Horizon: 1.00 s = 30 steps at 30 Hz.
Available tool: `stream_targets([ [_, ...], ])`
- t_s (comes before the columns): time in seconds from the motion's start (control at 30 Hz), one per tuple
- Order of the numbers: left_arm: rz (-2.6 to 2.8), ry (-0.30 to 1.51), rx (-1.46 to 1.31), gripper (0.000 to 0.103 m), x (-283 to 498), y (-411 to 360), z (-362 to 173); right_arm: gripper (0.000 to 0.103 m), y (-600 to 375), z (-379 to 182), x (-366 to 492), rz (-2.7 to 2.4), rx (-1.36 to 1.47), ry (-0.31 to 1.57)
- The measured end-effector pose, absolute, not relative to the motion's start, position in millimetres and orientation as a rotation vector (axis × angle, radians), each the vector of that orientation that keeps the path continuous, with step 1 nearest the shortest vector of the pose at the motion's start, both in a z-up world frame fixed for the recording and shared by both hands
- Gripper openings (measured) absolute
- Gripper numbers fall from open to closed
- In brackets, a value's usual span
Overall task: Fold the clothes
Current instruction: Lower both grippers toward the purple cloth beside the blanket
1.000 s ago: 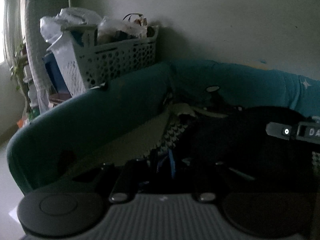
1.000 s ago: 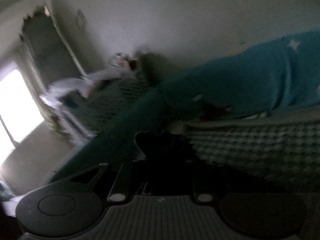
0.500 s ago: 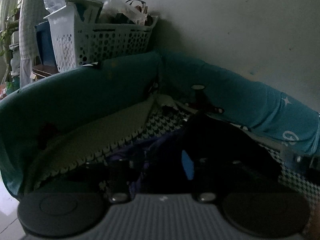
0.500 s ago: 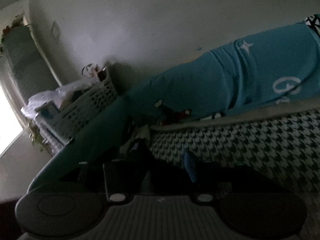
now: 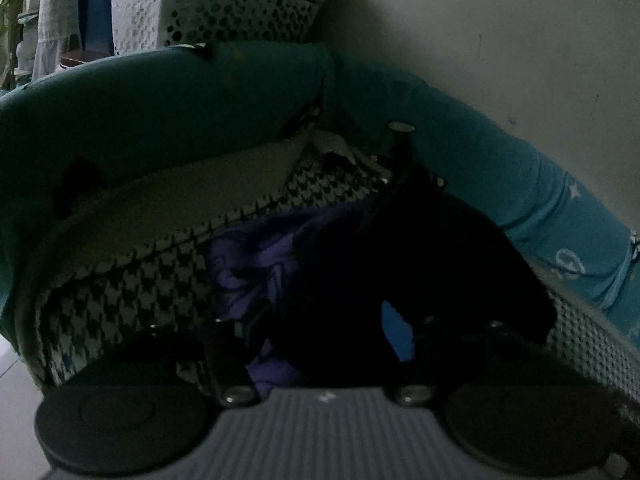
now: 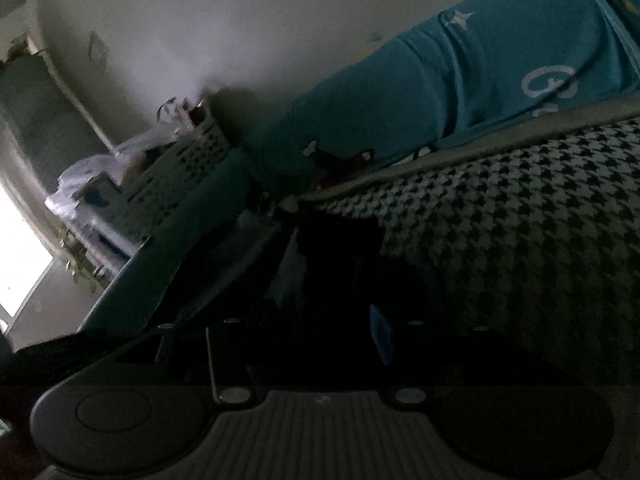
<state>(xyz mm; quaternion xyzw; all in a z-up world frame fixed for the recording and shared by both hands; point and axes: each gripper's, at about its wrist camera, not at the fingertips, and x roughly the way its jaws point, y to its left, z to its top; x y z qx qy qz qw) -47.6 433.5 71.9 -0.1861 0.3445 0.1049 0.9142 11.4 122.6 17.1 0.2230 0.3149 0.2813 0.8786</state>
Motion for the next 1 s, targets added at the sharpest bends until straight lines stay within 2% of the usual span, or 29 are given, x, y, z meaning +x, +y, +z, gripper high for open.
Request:
stream_targets([
  [0.2,0.200,0.724,-0.373,0.069,-46.0,424.2,69.8,0.051,122.4,24.3,-24.9,0.703,0.316,0.636],
  [0.33,0.208,0.735,-0.358,0.069,-43.4,418.2,68.0,0.052,130.1,20.6,-41.5,0.797,0.275,0.667],
  [0.43,0.211,0.727,-0.369,0.069,-44.4,418.7,69.6,0.058,139.9,18.1,-51.7,0.828,0.208,0.662],
  [0.63,0.210,0.732,-0.336,0.071,-39.4,411.6,68.2,0.057,158.8,15.3,-62.4,0.821,0.089,0.618],
  [0.7,0.206,0.730,-0.319,0.060,-38.4,408.9,68.2,0.047,165.0,15.0,-63.9,0.810,0.055,0.606],
  [0.77,0.192,0.734,-0.319,0.050,-37.5,408.8,67.1,0.029,170.1,14.4,-64.9,0.797,0.025,0.597],
  [0.8,0.184,0.736,-0.323,0.046,-36.9,409.1,66.1,0.025,171.0,13.8,-64.9,0.789,0.017,0.599],
  [0.87,0.178,0.735,-0.323,0.033,-36.0,409.0,64.9,0.015,173.2,13.7,-62.2,0.780,0.014,0.605],
  [1.0,0.168,0.694,-0.315,0.018,-36.8,406.3,68.9,0.009,172.7,16.0,-58.8,0.784,0.037,0.612],
])
